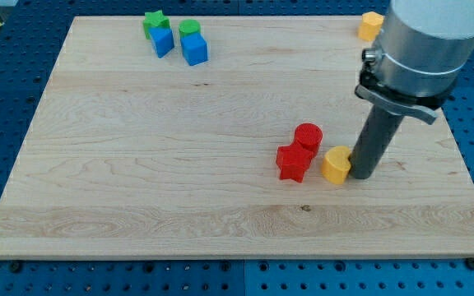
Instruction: Push the yellow hexagon top right to the red circle
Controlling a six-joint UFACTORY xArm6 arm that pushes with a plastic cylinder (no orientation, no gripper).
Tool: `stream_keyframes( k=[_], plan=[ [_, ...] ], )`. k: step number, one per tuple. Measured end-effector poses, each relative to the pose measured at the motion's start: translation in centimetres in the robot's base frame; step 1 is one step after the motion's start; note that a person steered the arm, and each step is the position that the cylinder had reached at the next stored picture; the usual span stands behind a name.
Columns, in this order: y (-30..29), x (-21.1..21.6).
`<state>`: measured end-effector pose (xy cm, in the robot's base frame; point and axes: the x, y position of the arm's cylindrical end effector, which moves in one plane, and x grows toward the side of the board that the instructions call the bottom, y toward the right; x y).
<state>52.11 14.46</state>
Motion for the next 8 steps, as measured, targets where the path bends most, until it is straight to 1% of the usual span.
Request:
stream_keyframes(
  k=[1, 2, 3, 4, 5, 6, 7, 8],
  plan=[
    [-0.7, 0.0],
    [6.4, -1.1],
    [15.1, -6.3],
    [19.8, -13.2],
    [20.0, -18.7],
    [19.8, -26.6],
    [18.2, -33.0],
    [17.4, -33.0]
  ],
)
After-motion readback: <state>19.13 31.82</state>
